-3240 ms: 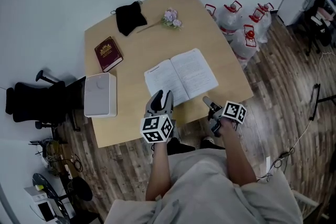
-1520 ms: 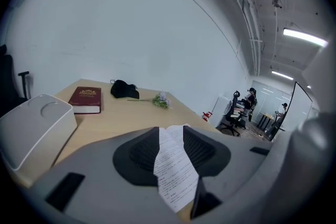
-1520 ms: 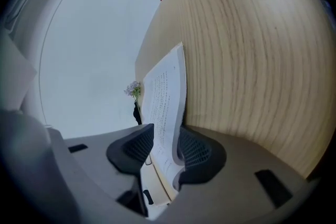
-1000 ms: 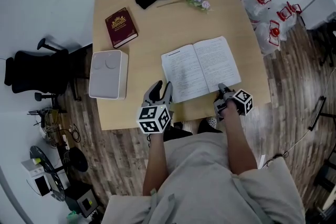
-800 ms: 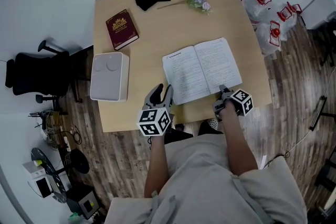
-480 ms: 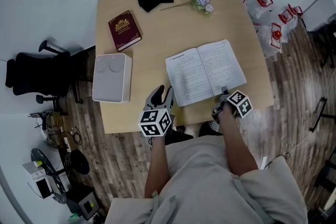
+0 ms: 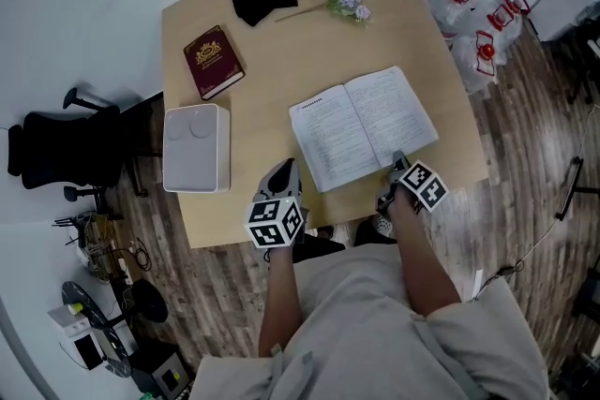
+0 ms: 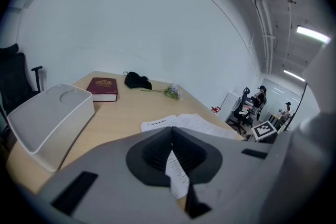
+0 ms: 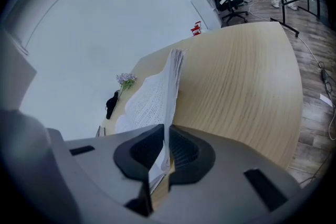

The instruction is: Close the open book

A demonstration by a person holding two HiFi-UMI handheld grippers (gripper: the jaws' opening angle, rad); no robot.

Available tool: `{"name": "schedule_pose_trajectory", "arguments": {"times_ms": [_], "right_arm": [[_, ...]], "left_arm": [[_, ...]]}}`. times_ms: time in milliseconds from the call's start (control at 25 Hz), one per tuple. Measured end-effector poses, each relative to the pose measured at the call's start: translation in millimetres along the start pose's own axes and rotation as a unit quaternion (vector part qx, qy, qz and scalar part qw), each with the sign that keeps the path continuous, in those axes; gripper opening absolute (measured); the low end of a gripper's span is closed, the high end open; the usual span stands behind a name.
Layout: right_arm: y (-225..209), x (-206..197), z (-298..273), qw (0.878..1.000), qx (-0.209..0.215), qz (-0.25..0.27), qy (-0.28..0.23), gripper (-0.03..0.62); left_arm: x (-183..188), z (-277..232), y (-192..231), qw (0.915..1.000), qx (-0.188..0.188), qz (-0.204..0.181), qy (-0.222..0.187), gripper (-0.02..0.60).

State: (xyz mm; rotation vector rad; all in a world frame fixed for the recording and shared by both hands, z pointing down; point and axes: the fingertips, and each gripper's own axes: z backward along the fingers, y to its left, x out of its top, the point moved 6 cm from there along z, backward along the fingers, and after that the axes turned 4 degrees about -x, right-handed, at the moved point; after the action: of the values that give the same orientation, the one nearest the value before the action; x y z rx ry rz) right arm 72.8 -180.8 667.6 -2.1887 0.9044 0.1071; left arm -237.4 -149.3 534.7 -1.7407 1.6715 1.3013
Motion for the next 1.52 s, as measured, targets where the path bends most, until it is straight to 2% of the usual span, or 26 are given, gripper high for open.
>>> {"name": "schedule_pose_trajectory", "arguments": {"times_ms": [200,480,760,1000,1160,1520], "right_arm": [[3.4,0.1,4.2,1.0,0.003,0.024,-0.006,0.04],[10.7,-1.1,11.8,0.995,0.005,0.1,-0.013,0.038],[19.8,-2.4,19.3,0.98,0.007,0.197,-0.019,0.038],[26.1,-4.1,20.3,0.969,0.014,0.246,-0.019,0.038],[30.2,-5.8,23.8,0.956,0.015,0.291,-0.023,0.04],[40.3,-13.7,31.1,0.916,0.021,0.399,-0.034,0.043]], "left_arm": [[2.0,0.4,-2.4,1.0,-0.004,-0.006,-0.004,0.023],[-4.5,2.4,-8.6,0.9999,-0.007,-0.009,-0.002,0.023],[-8.3,5.4,-15.8,1.0,0.0,-0.008,-0.004,0.023],[-11.0,7.2,-17.1,1.0,0.0,-0.002,-0.009,0.023],[-13.7,6.4,-21.1,0.9999,-0.002,-0.001,-0.011,0.023],[-17.8,6.6,-26.9,0.9999,-0.008,-0.003,-0.01,0.023]]}}
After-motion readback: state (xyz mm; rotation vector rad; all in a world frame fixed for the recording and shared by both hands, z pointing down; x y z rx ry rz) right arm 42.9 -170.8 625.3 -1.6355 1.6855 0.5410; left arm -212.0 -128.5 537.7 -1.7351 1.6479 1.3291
